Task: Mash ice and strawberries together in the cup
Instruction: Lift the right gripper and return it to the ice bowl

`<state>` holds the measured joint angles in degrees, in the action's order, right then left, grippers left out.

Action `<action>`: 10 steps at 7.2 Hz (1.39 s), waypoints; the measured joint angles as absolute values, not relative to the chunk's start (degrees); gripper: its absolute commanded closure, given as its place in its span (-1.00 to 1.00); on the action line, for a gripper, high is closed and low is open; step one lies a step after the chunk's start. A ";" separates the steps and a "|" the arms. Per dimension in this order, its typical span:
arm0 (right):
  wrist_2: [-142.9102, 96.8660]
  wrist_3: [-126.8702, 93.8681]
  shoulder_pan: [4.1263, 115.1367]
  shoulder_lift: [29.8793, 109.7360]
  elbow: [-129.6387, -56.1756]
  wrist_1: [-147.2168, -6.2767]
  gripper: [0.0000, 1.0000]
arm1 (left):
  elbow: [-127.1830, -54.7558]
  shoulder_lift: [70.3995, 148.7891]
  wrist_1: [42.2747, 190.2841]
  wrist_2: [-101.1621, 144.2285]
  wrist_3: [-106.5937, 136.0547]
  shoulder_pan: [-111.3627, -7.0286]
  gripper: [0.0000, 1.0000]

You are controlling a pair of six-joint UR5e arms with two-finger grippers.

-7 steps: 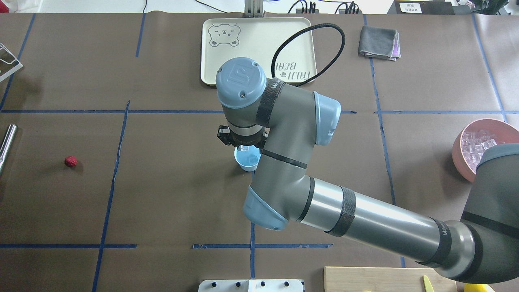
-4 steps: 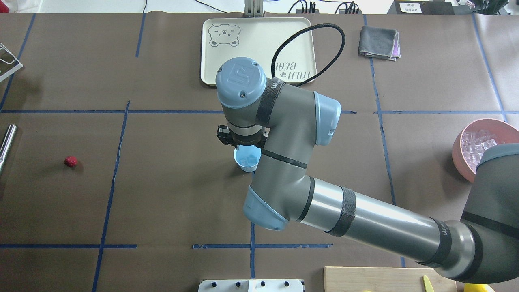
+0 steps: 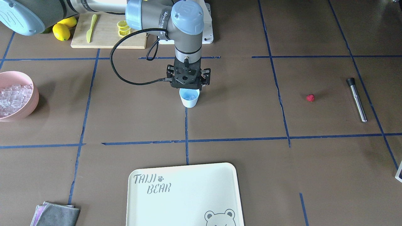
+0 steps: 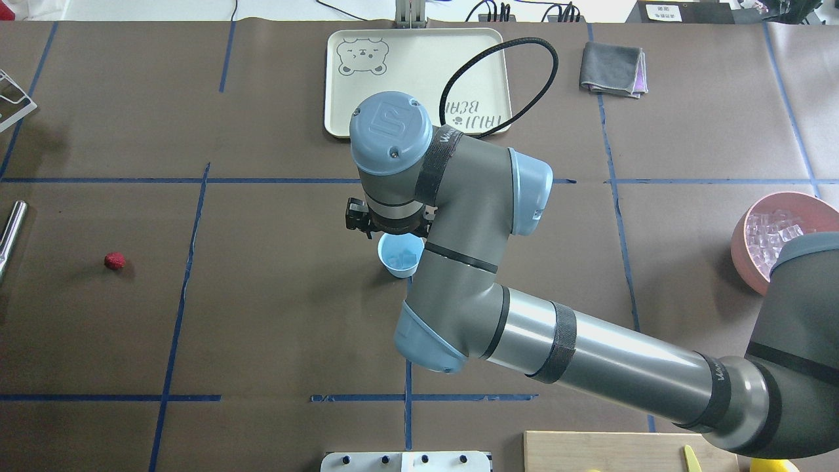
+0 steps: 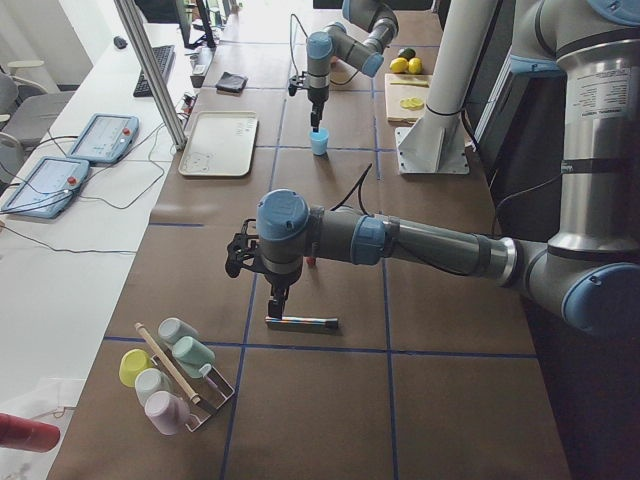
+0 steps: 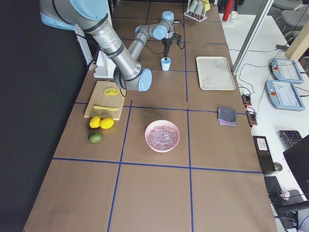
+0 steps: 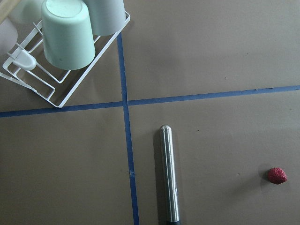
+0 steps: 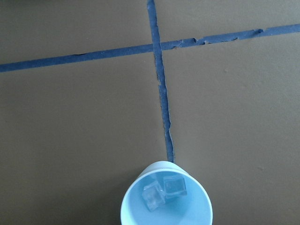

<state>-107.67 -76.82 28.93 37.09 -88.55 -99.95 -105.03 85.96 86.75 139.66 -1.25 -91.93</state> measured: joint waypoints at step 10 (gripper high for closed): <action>-122.56 -40.84 61.11 90.59 -118.18 -83.54 -1.00 | -105.70 86.04 86.75 139.66 -1.17 -91.93 -1.00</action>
<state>-122.56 -40.84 61.11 90.59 -118.18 -83.54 -105.70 86.04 86.75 139.66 -1.17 -91.93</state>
